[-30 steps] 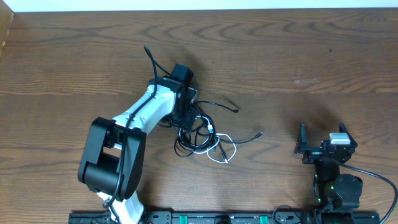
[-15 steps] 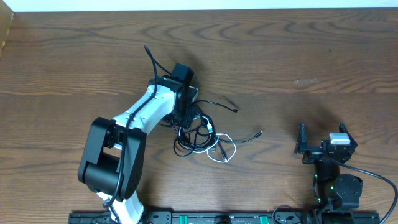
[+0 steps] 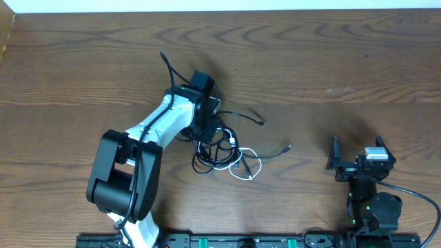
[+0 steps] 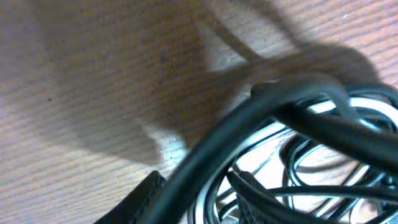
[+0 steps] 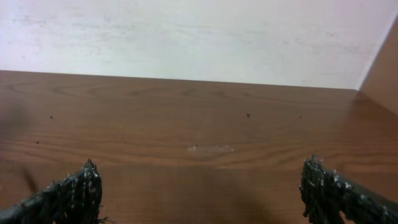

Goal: Untangle cables

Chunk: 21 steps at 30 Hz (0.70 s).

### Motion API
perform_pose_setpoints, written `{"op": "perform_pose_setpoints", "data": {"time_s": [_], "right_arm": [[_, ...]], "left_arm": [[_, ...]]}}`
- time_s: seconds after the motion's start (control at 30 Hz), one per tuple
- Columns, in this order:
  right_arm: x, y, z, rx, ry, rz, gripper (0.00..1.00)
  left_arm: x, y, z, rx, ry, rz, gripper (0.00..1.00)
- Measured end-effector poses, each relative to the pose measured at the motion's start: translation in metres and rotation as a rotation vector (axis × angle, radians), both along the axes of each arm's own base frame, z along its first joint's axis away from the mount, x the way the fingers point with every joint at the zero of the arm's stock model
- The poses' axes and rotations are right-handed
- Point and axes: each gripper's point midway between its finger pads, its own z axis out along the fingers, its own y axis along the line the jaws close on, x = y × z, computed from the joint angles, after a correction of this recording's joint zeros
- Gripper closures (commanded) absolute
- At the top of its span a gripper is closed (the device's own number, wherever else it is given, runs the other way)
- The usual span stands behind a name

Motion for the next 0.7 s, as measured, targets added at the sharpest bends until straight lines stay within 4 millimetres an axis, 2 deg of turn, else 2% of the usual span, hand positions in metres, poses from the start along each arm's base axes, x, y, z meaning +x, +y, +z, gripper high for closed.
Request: {"op": "perform_pose_setpoints", "data": {"time_s": [0.07,0.2,0.57,0.67,0.7], "right_arm": [[0.0,0.0,0.0,0.0,0.0,0.0,0.01],[0.0,0.0,0.0,0.0,0.0,0.0,0.01],[0.0,0.0,0.0,0.0,0.0,0.0,0.01],[0.0,0.0,0.0,0.0,0.0,0.0,0.01],[0.0,0.0,0.0,0.0,0.0,0.0,0.01]], "left_arm": [[-0.003,0.0,-0.003,-0.003,0.007,0.0,0.73],[-0.009,-0.001,-0.006,-0.016,0.025,0.003,0.92],[-0.009,-0.005,-0.005,-0.036,0.024,-0.004,0.92],[-0.006,-0.005,0.005,-0.042,-0.007,-0.004,0.92],[-0.002,-0.006,0.016,-0.053,-0.042,-0.005,0.93]]}}
